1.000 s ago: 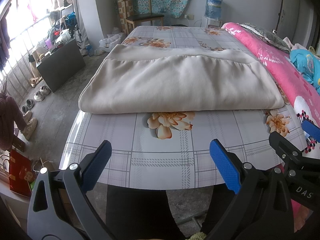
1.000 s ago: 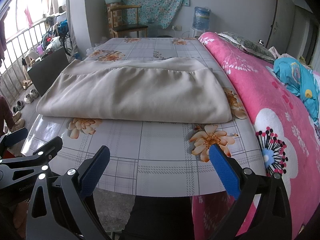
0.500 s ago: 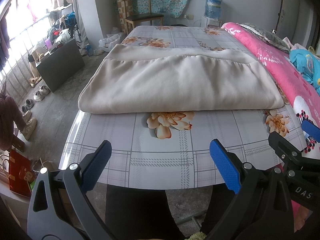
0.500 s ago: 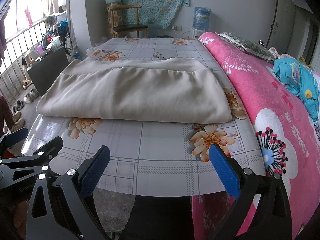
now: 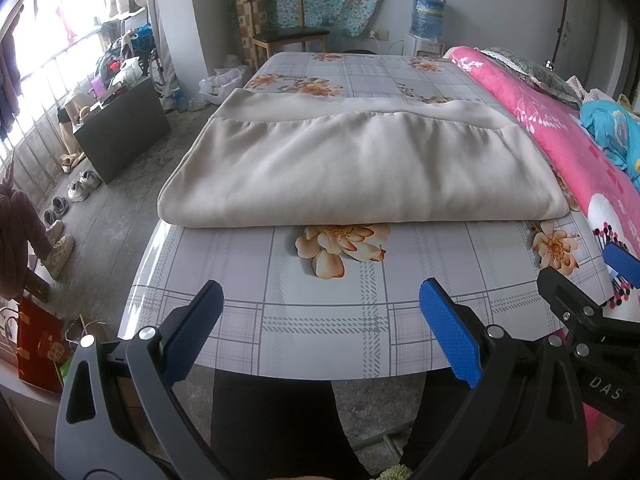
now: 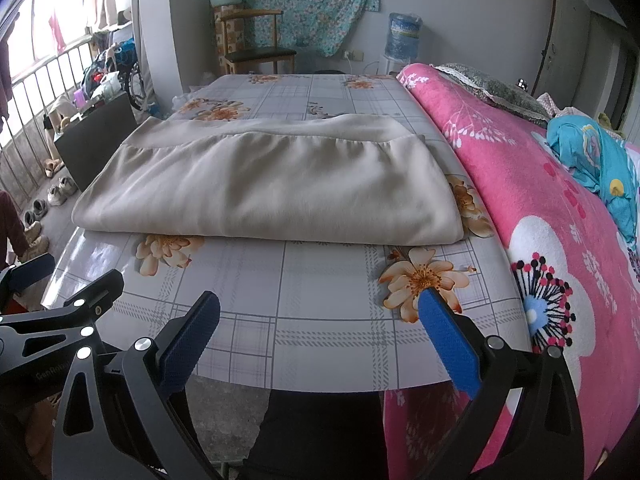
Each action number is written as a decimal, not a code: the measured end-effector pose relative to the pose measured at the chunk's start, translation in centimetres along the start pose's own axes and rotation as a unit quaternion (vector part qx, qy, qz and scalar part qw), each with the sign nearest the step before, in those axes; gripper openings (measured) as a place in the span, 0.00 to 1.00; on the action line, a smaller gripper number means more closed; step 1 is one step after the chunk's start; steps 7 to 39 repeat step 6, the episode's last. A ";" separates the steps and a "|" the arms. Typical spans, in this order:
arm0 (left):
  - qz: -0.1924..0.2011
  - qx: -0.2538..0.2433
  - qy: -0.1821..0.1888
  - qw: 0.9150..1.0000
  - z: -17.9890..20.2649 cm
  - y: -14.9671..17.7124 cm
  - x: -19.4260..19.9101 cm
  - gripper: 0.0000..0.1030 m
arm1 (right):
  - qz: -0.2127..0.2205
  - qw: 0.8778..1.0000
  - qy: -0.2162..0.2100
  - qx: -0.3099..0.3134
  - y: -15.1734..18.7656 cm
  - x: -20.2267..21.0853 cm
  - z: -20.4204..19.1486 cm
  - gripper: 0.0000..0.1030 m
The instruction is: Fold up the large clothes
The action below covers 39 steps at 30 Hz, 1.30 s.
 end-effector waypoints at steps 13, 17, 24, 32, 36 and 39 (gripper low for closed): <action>0.000 0.002 0.001 1.000 0.1 -0.2 0.0 0.92 | 0.000 1.000 0.000 0.001 0.0 0.0 0.1 0.94; 0.000 0.002 0.001 1.000 0.1 -0.2 0.0 0.92 | 0.000 1.000 0.000 0.001 0.0 0.0 0.1 0.94; 0.000 0.002 0.001 1.000 0.1 -0.2 0.0 0.92 | 0.000 1.000 0.000 0.001 0.0 0.0 0.1 0.94; 0.000 0.002 0.001 1.000 0.1 -0.2 0.0 0.92 | 0.000 1.000 0.000 0.001 0.0 0.0 0.1 0.94; 0.000 0.002 0.001 1.000 0.1 -0.2 0.0 0.92 | 0.000 1.000 0.000 0.001 0.0 0.0 0.1 0.94; 0.000 0.002 0.001 1.000 0.1 -0.2 0.0 0.92 | 0.000 1.000 0.000 0.001 0.0 0.0 0.1 0.94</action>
Point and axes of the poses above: each gripper's, at about its wrist camera, not at the fingertips, and x roughly against the way its jaws point, z to its right, y to its underside, the point moved 10 cm from there along -x, roughly the way its jaws point, and after that the axes turned 11 degrees about z, right-handed, at the moved point
